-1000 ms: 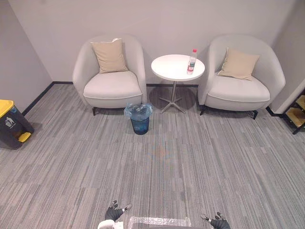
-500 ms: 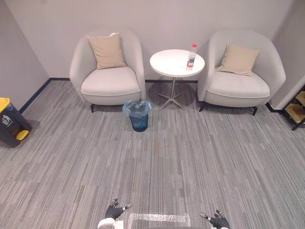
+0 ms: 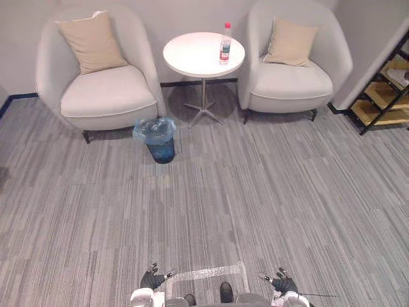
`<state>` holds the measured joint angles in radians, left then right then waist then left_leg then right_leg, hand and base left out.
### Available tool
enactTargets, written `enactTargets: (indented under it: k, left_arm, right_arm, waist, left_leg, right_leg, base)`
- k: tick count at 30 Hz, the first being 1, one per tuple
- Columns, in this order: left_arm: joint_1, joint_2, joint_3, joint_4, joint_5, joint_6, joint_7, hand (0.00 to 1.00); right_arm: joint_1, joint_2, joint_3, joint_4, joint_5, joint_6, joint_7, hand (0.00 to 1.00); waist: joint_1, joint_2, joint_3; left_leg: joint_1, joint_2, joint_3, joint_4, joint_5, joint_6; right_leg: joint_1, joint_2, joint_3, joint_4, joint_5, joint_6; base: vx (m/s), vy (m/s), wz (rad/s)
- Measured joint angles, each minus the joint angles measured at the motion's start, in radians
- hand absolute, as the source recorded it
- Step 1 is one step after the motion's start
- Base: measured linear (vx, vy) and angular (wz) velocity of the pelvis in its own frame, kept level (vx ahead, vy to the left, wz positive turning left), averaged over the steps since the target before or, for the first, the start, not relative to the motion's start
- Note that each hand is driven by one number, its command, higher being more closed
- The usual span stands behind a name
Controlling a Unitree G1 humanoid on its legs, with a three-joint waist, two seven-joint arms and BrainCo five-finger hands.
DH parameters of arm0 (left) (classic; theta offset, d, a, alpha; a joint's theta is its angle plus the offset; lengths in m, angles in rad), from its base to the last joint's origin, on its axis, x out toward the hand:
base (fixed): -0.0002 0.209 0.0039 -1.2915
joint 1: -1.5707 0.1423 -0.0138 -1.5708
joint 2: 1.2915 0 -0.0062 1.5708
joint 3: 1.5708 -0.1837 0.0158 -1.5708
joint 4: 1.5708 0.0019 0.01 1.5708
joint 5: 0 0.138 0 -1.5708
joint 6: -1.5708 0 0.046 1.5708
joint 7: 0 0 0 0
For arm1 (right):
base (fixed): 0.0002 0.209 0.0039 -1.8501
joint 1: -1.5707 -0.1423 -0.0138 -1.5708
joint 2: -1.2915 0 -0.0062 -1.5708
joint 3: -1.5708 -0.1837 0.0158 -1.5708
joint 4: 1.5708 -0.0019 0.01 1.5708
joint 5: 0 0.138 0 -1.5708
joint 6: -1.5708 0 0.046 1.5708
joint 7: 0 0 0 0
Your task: Gather rubbish on tea table into small bin, then transfer packed bag to large trash can.
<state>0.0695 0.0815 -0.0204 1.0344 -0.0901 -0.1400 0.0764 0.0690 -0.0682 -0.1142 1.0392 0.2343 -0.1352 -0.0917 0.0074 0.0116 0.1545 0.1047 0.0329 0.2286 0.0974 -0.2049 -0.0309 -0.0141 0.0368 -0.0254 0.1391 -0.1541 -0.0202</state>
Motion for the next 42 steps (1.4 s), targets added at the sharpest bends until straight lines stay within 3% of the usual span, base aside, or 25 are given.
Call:
enactTargets:
  k: [2,4,6,7,9,12,15,17,20,21,23,24,25,27,29,31,33,34,35,36,37,39,40,41,42]
  left_arm:
    - [-0.003,0.005,0.001,-0.001,0.001,0.000,-0.001,0.00]
    - [-0.015,0.005,0.021,-0.011,0.002,0.000,0.000,0.00]
    - [-0.008,-0.020,0.073,-0.043,0.002,0.000,0.001,0.00]
    - [-0.007,-0.024,0.085,-0.054,0.002,-0.001,0.002,0.00]
    - [-0.008,-0.036,0.088,-0.079,0.004,-0.001,0.002,0.00]
    - [-0.007,-0.036,0.089,-0.101,0.004,-0.003,0.003,0.00]
    - [-0.006,-0.039,0.088,-0.106,0.001,-0.005,0.005,0.00]
    - [0.000,-0.034,0.088,-0.114,-0.009,-0.009,0.006,0.00]
    - [0.000,-0.021,0.107,-0.116,-0.010,-0.004,0.007,0.00]
    - [0.000,-0.019,0.106,-0.118,-0.010,-0.003,0.006,0.00]
    - [0.000,-0.015,0.097,-0.111,-0.010,0.000,0.006,0.00]
    - [-0.001,-0.016,0.094,-0.109,-0.011,0.000,0.007,0.00]
    - [0.000,-0.017,0.090,-0.105,-0.011,0.000,0.007,0.00]
    - [-0.008,-0.021,0.089,-0.085,-0.012,0.001,0.007,0.00]
    - [-0.011,-0.026,0.092,-0.070,-0.012,0.001,0.006,0.00]
    - [-0.020,-0.037,0.102,-0.063,-0.012,0.001,0.006,0.00]
    - [-0.019,-0.037,0.100,-0.053,-0.012,0.000,0.006,0.00]
    - [-0.018,-0.034,0.104,-0.051,-0.012,0.000,0.006,0.00]
    - [-0.023,-0.041,0.117,-0.044,-0.011,0.001,0.006,0.00]
    - [-0.021,-0.065,0.123,-0.039,-0.010,0.001,0.007,0.00]
    - [-0.014,-0.071,0.125,-0.044,-0.010,0.000,0.007,0.00]
    - [-0.014,-0.092,0.171,-0.054,-0.010,0.001,0.007,0.00]
    - [-0.011,-0.099,0.194,-0.066,-0.011,0.002,0.007,0.00]
    - [-0.007,-0.097,0.198,-0.080,-0.011,0.002,0.007,0.00]
    - [-0.007,-0.094,0.198,-0.089,-0.011,0.002,0.007,0.00]
  right_arm:
    - [0.001,0.003,0.000,0.000,0.002,-0.003,0.000,0.00]
    - [0.003,0.006,-0.003,-0.002,0.003,-0.004,-0.002,0.00]
    - [0.014,0.006,-0.006,-0.035,0.006,-0.003,-0.009,0.00]
    - [0.019,0.006,-0.007,-0.048,0.008,-0.004,-0.013,0.00]
    - [0.019,0.004,-0.010,-0.047,0.011,-0.004,-0.021,0.00]
    - [0.015,0.009,-0.010,-0.048,0.012,-0.003,-0.026,0.00]
    - [0.013,0.009,-0.009,-0.055,0.012,-0.003,-0.029,0.00]
    - [0.006,0.013,-0.002,-0.046,0.012,-0.002,-0.029,0.00]
    - [0.007,0.052,0.011,-0.052,0.002,0.000,-0.026,0.00]
    - [0.015,0.054,0.014,-0.075,0.002,0.002,-0.023,0.00]
    - [0.021,0.056,0.016,-0.096,0.001,-0.001,-0.019,0.00]
    - [0.025,0.056,0.016,-0.111,0.000,-0.001,-0.017,0.00]
    - [0.030,0.057,0.015,-0.125,0.000,-0.003,-0.014,0.00]
    - [0.021,0.057,0.002,-0.127,0.000,-0.003,-0.007,0.00]
    - [0.013,0.058,-0.010,-0.121,-0.002,-0.003,-0.006,0.00]
    - [0.005,0.057,-0.028,-0.118,-0.002,-0.004,-0.006,0.00]
    - [-0.010,0.050,-0.032,-0.099,-0.002,-0.003,-0.006,0.00]
    - [-0.005,0.048,-0.033,-0.071,-0.002,-0.003,-0.006,0.00]
    - [-0.003,0.048,-0.042,-0.062,-0.001,-0.003,-0.006,0.00]
    - [-0.008,0.020,-0.043,-0.054,-0.002,0.002,-0.006,0.00]
    - [-0.006,0.018,-0.047,-0.052,-0.002,0.002,-0.006,0.00]
    - [-0.003,0.006,-0.049,-0.060,-0.001,0.002,-0.005,0.00]
    - [0.002,0.001,-0.049,-0.072,0.000,0.002,-0.008,0.00]
    - [0.007,0.001,-0.043,-0.081,0.002,0.002,-0.009,0.00]
    - [0.010,0.003,-0.036,-0.082,0.003,0.001,-0.011,0.00]
  waist:
    - [-0.001,-0.006,0.001]
    - [0.003,-0.016,0.012]
    - [0.009,0.010,0.029]
    - [0.018,0.008,0.036]
    - [0.033,0.015,0.046]
    - [0.053,0.005,0.049]
    - [0.055,0.007,0.048]
    - [0.071,-0.005,0.033]
    - [0.092,-0.049,0.013]
    - [0.094,-0.054,0.013]
    - [0.087,-0.059,0.013]
    - [0.082,-0.058,0.013]
    - [0.075,-0.053,0.015]
    - [0.063,-0.050,0.018]
    - [0.046,-0.048,0.019]
    - [0.040,-0.043,0.021]
    - [0.030,-0.042,0.022]
    - [0.029,-0.056,0.017]
    - [0.026,-0.062,0.015]
    - [0.028,-0.014,0.018]
    - [0.026,-0.004,0.012]
    - [0.027,0.026,0.010]
    - [0.029,0.037,0.021]
    - [0.037,0.042,0.027]
    - [0.045,0.037,0.037]
  left_leg:
    - [-0.040,0.020,-0.002,0.118,-0.036,-0.037]
    - [-0.137,0.044,-0.005,0.338,-0.041,-0.046]
    - [-0.249,0.100,-0.009,0.617,-0.021,-0.045]
    - [-0.287,0.113,-0.011,0.710,-0.047,-0.044]
    - [-0.344,0.101,-0.048,0.736,-0.097,-0.047]
    - [-0.392,0.064,-0.049,0.602,-0.097,-0.039]
    - [-0.432,-0.003,-0.088,0.319,0.002,-0.020]
    - [-0.425,-0.025,-0.099,0.280,0.100,0.019]
    - [-0.379,-0.031,-0.016,0.286,0.048,0.054]
    - [-0.319,-0.036,0.003,0.269,0.015,0.066]
    - [-0.233,-0.053,0.008,0.227,-0.009,0.070]
    - [-0.195,-0.060,0.006,0.213,-0.022,0.072]
    - [-0.148,-0.065,0.004,0.192,-0.035,0.071]
    - [-0.051,-0.061,-0.010,0.134,-0.046,0.068]
    - [0.019,-0.043,-0.025,0.087,-0.047,0.066]
    - [0.068,-0.016,-0.052,0.057,-0.062,0.047]
    - [0.083,0.003,-0.089,0.054,-0.080,0.029]
    - [0.100,-0.006,-0.132,0.056,-0.098,0.004]
    - [0.123,-0.009,-0.161,0.060,-0.116,-0.006]
    - [0.139,0.029,-0.184,0.085,-0.122,-0.009]
    - [0.113,0.037,-0.203,0.142,-0.122,-0.009]
    - [-0.024,0.067,-0.237,0.457,-0.116,-0.026]
    - [-0.108,0.098,-0.248,0.652,-0.065,-0.043]
    - [-0.174,0.138,-0.247,0.829,-0.053,-0.050]
    - [-0.202,0.155,-0.231,0.905,-0.054,-0.048]
  right_leg:
    - [0.002,0.002,-0.010,0.033,-0.038,-0.018]
    - [0.018,-0.003,-0.009,0.037,-0.041,-0.023]
    - [0.056,0.014,0.000,0.042,-0.046,-0.033]
    - [0.083,0.015,0.017,0.045,-0.066,-0.064]
    - [0.147,0.006,0.056,0.035,-0.085,-0.084]
    - [0.160,-0.025,0.087,0.027,-0.106,-0.073]
    - [0.190,-0.061,0.119,0.005,-0.144,-0.039]
    - [0.193,-0.079,0.174,0.006,-0.183,-0.022]
    - [0.143,-0.111,0.196,0.156,-0.171,0.007]
    - [0.077,-0.115,0.176,0.358,-0.144,0.083]
    - [-0.035,-0.133,0.140,0.634,-0.091,0.178]
    - [-0.079,-0.145,0.107,0.735,-0.088,0.183]
    - [-0.129,-0.165,0.058,0.814,-0.095,0.170]
    - [-0.191,-0.193,-0.052,0.819,-0.133,0.134]
    - [-0.233,-0.188,-0.129,0.710,-0.160,0.106]
    - [-0.289,-0.143,-0.133,0.539,-0.144,0.085]
    - [-0.303,-0.095,-0.108,0.346,-0.053,0.062]
    - [-0.291,-0.085,-0.092,0.238,0.076,0.010]
    - [-0.281,-0.086,-0.085,0.253,0.095,0.009]
    - [-0.265,-0.071,-0.117,0.282,0.070,-0.007]
    - [-0.249,-0.070,-0.129,0.274,0.035,-0.005]
    - [-0.203,-0.045,-0.155,0.252,-0.007,-0.020]
    - [-0.159,-0.017,-0.165,0.231,-0.023,-0.037]
    - [-0.100,0.009,-0.168,0.211,-0.044,-0.057]
    - [-0.054,0.016,-0.169,0.196,-0.058,-0.070]
  base:
    - [0.18,-0.132,0.16]
    - [0.20,-0.172,0.03]
    - [0.23,-0.086,-0.23]
    - [0.26,-0.027,-0.37]
    - [0.25,0.034,-0.46]
    - [0.20,0.087,-0.43]
    - [0.29,0.164,-0.30]
    - [0.39,0.283,-0.71]
    - [0.45,0.242,-0.71]
    - [0.48,0.241,-0.56]
    - [0.36,0.177,-0.24]
    - [0.35,0.142,-0.01]
    - [0.29,0.090,0.08]
    - [0.37,0.058,0.21]
    - [0.41,-0.015,0.33]
    - [0.44,-0.102,0.35]
    - [0.43,-0.170,0.58]
    - [0.44,-0.218,0.75]
    - [0.53,-0.252,0.72]
    - [0.36,-0.189,0.55]
    - [0.42,-0.245,0.41]
    - [0.44,-0.292,0.31]
    - [0.48,-0.248,0.10]
    - [0.39,-0.176,-0.03]
    - [0.38,-0.148,-0.09]
